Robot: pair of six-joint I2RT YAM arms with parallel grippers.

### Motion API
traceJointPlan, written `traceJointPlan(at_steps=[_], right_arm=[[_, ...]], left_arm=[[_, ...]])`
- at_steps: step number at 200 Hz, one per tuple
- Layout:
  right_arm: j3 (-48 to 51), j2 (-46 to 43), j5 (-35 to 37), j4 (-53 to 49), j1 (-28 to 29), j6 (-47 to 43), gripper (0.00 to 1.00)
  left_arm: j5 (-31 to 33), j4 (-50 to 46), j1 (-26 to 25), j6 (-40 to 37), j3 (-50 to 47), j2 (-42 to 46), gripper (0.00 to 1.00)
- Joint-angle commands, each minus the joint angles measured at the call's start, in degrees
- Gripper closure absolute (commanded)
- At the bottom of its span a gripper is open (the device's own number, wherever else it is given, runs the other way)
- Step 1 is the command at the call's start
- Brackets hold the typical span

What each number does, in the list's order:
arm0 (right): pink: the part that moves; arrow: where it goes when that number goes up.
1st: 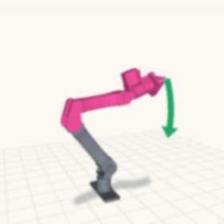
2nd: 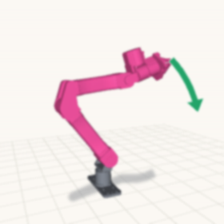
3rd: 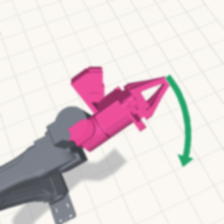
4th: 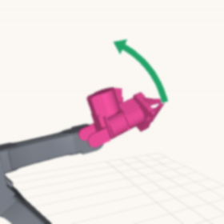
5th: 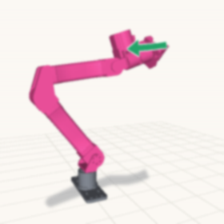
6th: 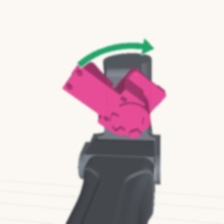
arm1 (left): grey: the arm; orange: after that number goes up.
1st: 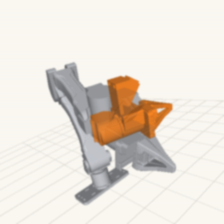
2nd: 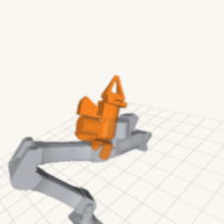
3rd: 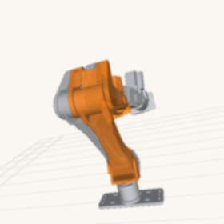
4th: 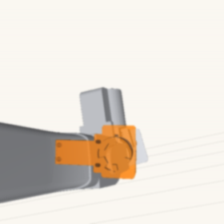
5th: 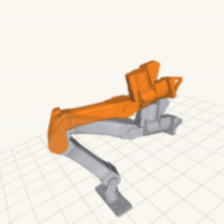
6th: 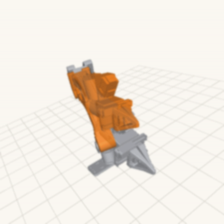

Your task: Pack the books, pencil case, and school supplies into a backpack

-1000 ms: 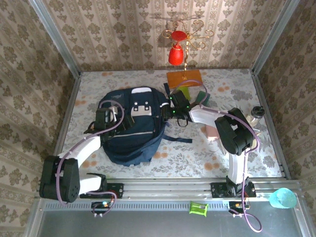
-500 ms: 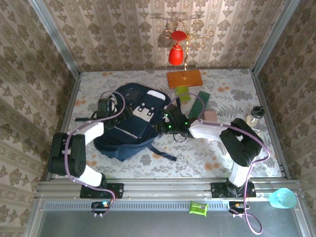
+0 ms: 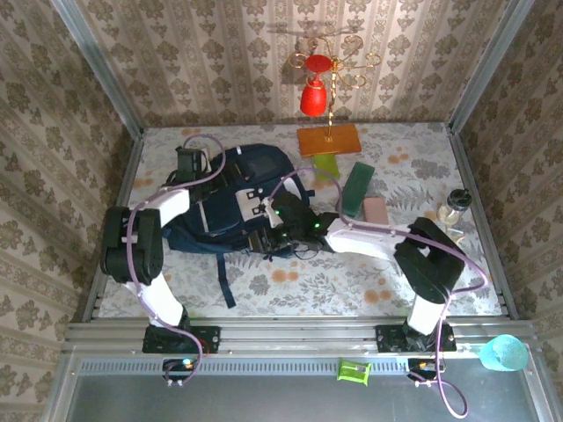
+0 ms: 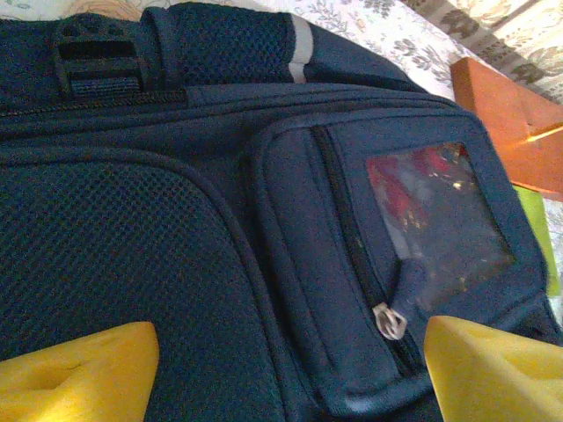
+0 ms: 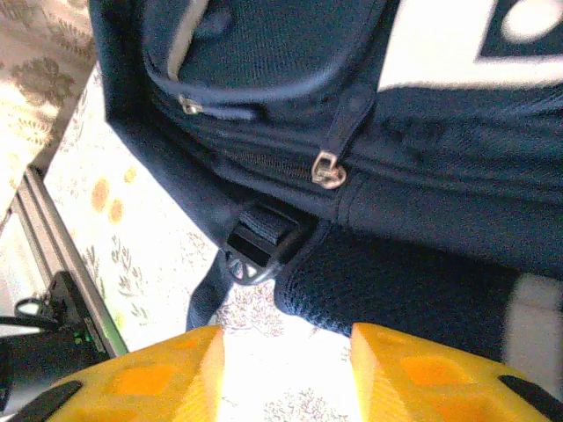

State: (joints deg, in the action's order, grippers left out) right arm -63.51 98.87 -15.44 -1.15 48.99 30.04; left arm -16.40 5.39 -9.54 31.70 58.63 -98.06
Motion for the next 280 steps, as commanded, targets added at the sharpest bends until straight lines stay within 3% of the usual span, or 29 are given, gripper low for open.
traceJointPlan(at_steps=[1, 17, 43, 67, 85, 117, 172, 213, 280], right_arm=[[-0.1, -4.9, 7.9, -5.7, -0.7, -7.1, 0.49], [-1.4, -4.2, 12.5, -7.0, -0.8, -8.3, 0.45], [-3.9, 0.4, 12.7, -4.7, -2.5, -6.6, 0.45], [-4.9, 4.8, 8.2, -1.1, -4.0, -3.3, 0.55], [-3.2, 6.4, 6.7, 0.9, -4.5, -1.2, 0.65], [3.3, 7.2, 5.8, 7.4, -4.6, 3.0, 0.76], [8.0, 5.6, 6.0, 10.5, -4.5, 4.1, 0.76], [8.4, 5.9, 5.9, 10.2, -4.6, 3.6, 0.76], [8.5, 5.9, 6.0, 10.1, -4.6, 3.6, 0.76]], left_arm=[[7.0, -3.0, -1.8, -1.7, -5.2, 11.8, 0.19], [12.8, -6.9, -5.1, -2.7, -10.3, 19.6, 0.18], [13.6, -14.1, -11.9, -2.0, -17.7, 29.5, 0.26], [13.1, -17.7, -18.4, 2.5, -22.8, 36.4, 0.41], [12.7, -20.9, -20.4, 4.3, -23.7, 38.1, 0.53], [11.2, -19.4, -21.0, 4.1, -24.0, 34.9, 0.61], [12.8, -16.7, -21.6, 2.4, -20.5, 24.8, 0.61], [15.1, -13.2, -21.9, 2.5, -20.0, 24.0, 0.59], [20.7, -14.2, -23.8, 2.8, -19.4, 23.2, 0.68]])
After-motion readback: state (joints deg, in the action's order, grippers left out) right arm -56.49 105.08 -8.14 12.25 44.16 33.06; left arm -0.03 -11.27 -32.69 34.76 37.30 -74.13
